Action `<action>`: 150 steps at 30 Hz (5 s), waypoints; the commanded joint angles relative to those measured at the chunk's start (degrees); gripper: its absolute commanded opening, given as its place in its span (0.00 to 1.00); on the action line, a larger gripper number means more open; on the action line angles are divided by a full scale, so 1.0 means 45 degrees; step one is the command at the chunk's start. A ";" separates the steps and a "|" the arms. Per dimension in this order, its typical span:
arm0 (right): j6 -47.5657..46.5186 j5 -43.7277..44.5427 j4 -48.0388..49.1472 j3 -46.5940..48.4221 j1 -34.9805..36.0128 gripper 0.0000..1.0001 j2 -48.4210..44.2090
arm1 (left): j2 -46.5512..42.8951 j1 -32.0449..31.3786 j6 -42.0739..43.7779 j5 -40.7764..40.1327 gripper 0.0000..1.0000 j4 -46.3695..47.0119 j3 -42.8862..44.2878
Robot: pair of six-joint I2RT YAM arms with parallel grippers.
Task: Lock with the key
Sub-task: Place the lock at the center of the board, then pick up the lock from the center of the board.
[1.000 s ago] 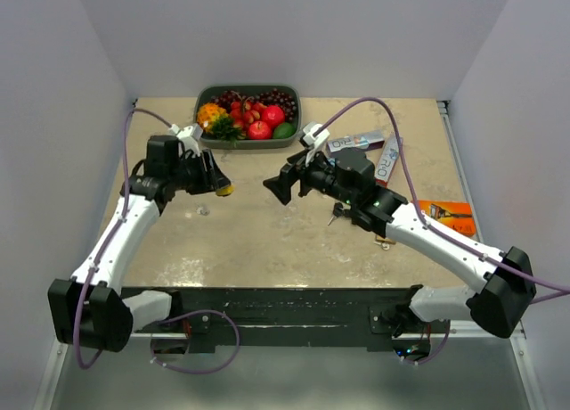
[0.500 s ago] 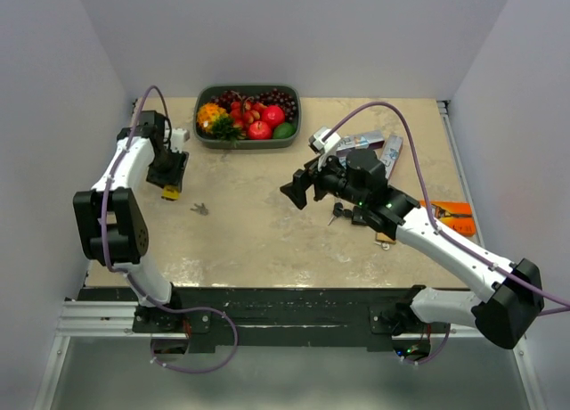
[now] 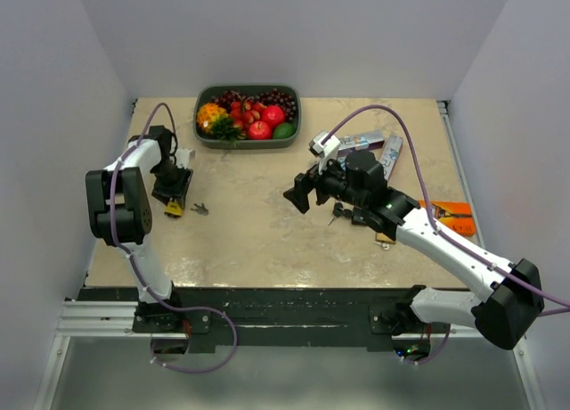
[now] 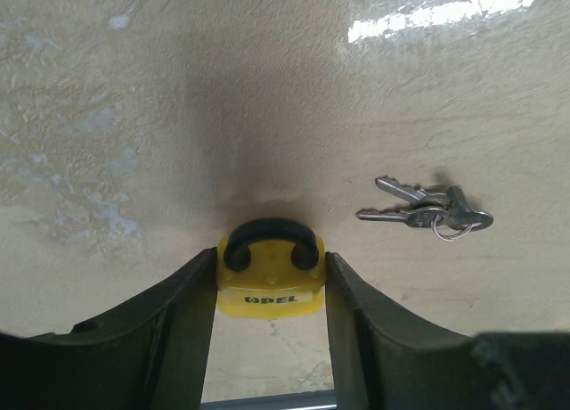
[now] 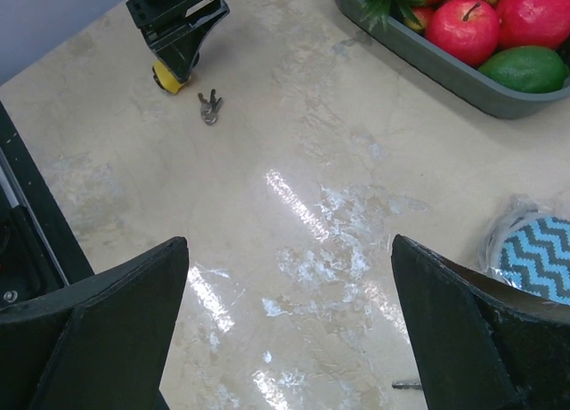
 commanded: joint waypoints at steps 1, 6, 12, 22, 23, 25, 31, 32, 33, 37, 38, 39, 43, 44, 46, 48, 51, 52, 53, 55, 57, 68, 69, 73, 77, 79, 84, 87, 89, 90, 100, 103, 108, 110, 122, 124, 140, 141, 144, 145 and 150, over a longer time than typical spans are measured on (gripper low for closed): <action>0.0023 -0.0021 0.0092 -0.0055 -0.0057 0.99 -0.0396 | 0.0385 0.0141 0.0033 0.0215 0.01 0.0237 0.0207; 0.0023 0.0077 0.0034 -0.0075 -0.0077 0.99 -0.0493 | 0.0484 0.0180 -0.0045 0.0176 0.22 0.0413 -0.0008; -0.0152 0.0174 -0.0181 0.0100 -0.0155 0.99 -0.0513 | 0.0075 0.0239 -0.0143 0.0156 0.59 0.0355 0.0459; -0.1574 -0.0720 -0.2502 0.1115 -0.1149 0.99 -0.0806 | -0.1565 0.0278 0.0794 0.1561 0.99 -0.1169 0.3349; -0.2197 -0.0762 -0.3395 0.1252 -0.1499 0.99 -0.0825 | -0.1916 0.0259 0.0988 0.1737 0.99 -0.1092 0.3738; -0.2922 -0.1093 -0.4143 0.1371 -0.1930 0.99 -0.0825 | -0.3009 0.0278 0.1184 0.2592 0.99 -0.0703 0.3956; -0.5578 -0.1583 -0.7053 0.0961 -0.3180 0.99 -0.0455 | -0.5978 0.0278 0.0780 0.5250 0.99 0.1678 0.2789; -0.6394 -0.1719 -0.7752 0.0941 -0.3356 0.99 -0.0300 | -0.6600 0.0278 0.0389 0.5351 0.99 0.2127 0.1973; -0.6770 -0.1797 -0.8088 0.0960 -0.3590 0.99 -0.0201 | -0.6839 0.0278 0.0133 0.5642 0.99 0.2692 0.1617; -0.8450 -0.1798 -0.9126 0.0922 -0.4800 0.99 0.0404 | -0.7738 0.0259 -0.0377 0.7378 0.99 0.3576 0.0404; -0.9149 -0.1837 -0.9301 0.0825 -0.4978 0.99 0.0579 | -0.7991 0.0278 -0.0396 0.7634 0.99 0.3732 0.0151; -0.9427 -0.1798 -0.9341 0.0766 -0.5115 0.99 0.0851 | -0.8109 0.0259 -0.0397 0.7927 0.99 0.4062 0.0033; -1.0444 -0.1701 -0.9459 0.0551 -0.5739 0.98 0.1634 | -0.8520 0.0259 -0.0456 0.8924 0.99 0.4592 -0.0281; -1.0774 -0.1642 -0.9478 0.0415 -0.5838 0.98 0.1771 | -0.8559 0.0278 -0.0474 0.8926 0.99 0.4631 -0.0281; -1.1166 -0.1448 -0.9440 0.0258 -0.6110 0.99 0.2083 | -0.8579 0.0278 -0.0281 0.9062 0.99 0.4651 -0.0320; -1.1596 -0.1368 -0.9128 0.0082 -0.6190 0.99 0.2279 | -0.8638 0.0259 -0.0104 0.9237 0.99 0.4690 -0.0378; -1.2123 -0.1251 -0.8737 0.0140 -0.6171 0.99 0.3020 | -0.8697 0.0259 0.0169 0.9882 0.99 0.4768 -0.0554; -1.2260 -0.1193 -0.8465 0.0160 -0.6190 0.99 0.3448 | -0.8716 0.0278 0.0305 1.0173 0.99 0.4730 -0.0535; -1.2358 -0.1096 -0.8289 0.0237 -0.6171 0.99 0.3645 | -0.8677 0.0259 0.0403 1.0292 0.99 0.4652 -0.0535; -1.2708 -0.1017 -0.7976 0.0316 -0.6190 0.99 0.4075 | -0.8716 0.0259 0.0657 1.0526 0.99 0.4612 -0.0574; -1.2983 -0.1036 -0.7741 0.0491 -0.6190 0.97 0.4700 | -0.8736 0.0278 0.0736 1.0664 0.99 0.4573 -0.0613; -1.3961 -0.1309 -0.7115 0.0999 -0.6171 0.87 0.6810 | -0.8911 0.0259 0.0541 1.0625 0.99 0.5079 -0.0828; -1.4000 -0.1348 -0.7134 0.1058 -0.6171 0.85 0.7024 | -0.8950 0.0278 0.0367 1.0587 0.99 0.5216 -0.0944; -1.4136 -0.1408 -0.7154 0.1176 -0.6190 0.73 0.7319 | -0.9067 0.0259 0.0112 1.0625 0.99 0.5568 -0.1101; -1.4293 -0.1387 -0.6823 0.0785 -0.6171 0.56 0.7144 | -0.9106 0.0278 -0.0200 1.0684 0.99 0.5920 -0.1141; -1.4371 -0.1485 -0.6841 0.0707 -0.6171 0.38 0.6910 | -0.9107 0.0278 -0.0201 1.0937 0.99 0.5921 -0.1121; -1.3788 -0.2420 -0.7543 0.1193 -0.6151 0.00 0.6421 | -0.9068 0.0259 -0.0123 1.1677 0.99 0.5706 -0.1218; -1.2831 -0.3724 -0.8655 0.2091 -0.6132 0.00 0.6129 | -0.9418 0.0259 -0.0259 1.2419 0.99 0.6211 -0.1975; -1.1602 -0.4509 -0.9223 0.2755 -0.6151 0.00 0.5894 | -1.0042 0.0259 -0.0377 1.2655 0.99 0.7227 -0.2680; -1.1134 -0.5267 -0.9456 0.2989 -0.6112 0.00 0.5719 | -1.0257 0.0220 0.0184 1.2850 0.99 0.7307 -0.3167; -0.0484 -0.8223 -0.7592 0.3268 -0.6092 0.00 0.5094 | -1.3398 -0.4677 0.8195 0.9965 0.95 0.6870 -0.6294; 0.2839 -0.7952 -0.6533 0.2702 -0.6073 0.00 0.4859 | -1.3871 -0.7196 0.9599 0.8500 0.92 0.7890 -0.6999; 0.6328 -0.6470 -0.6295 0.2075 -0.5703 0.00 0.4527 | -1.2898 -1.1663 1.2349 0.6004 0.87 0.7621 -0.6669; 0.7363 -0.6116 -0.6392 0.1821 -0.5527 0.00 0.4332 | -1.2253 -1.2744 1.3018 0.5336 0.84 0.7697 -0.6649; 1.0238 -0.6562 -0.5943 0.1078 -0.3456 0.00 0.3491 | -0.8483 -1.6909 1.6242 0.2169 0.66 0.9671 -0.6141; 1.0219 -0.6622 -0.6021 0.1117 -0.3339 0.00 0.3413 | -0.7976 -1.6968 1.6478 0.2032 0.63 0.9573 -0.5985; 1.0492 -0.7091 -0.5943 0.0980 -0.2831 0.00 0.3237 | -0.6294 -1.7027 1.7102 0.0762 0.16 0.8695 -0.4988; 1.0492 -0.7091 -0.5924 0.0961 -0.2831 0.00 0.3218 | -0.6391 -1.7027 1.7065 0.0781 0.09 0.8713 -0.5027; 1.0512 -0.7344 -0.5594 0.0961 -0.2812 0.00 0.3237 | -0.6470 -1.7046 1.6733 0.0607 0.00 0.8986 -0.5144; 1.0531 -0.7732 -0.5360 0.0922 -0.2831 0.03 0.3218 | -0.6489 -1.7046 1.6578 0.0567 0.00 0.8968 -0.5144; 0.9443 -0.8262 -0.4927 0.1640 -0.3064 0.78 0.3315 | -0.7209 -1.6949 1.3378 0.1520 0.00 0.8346 -0.4228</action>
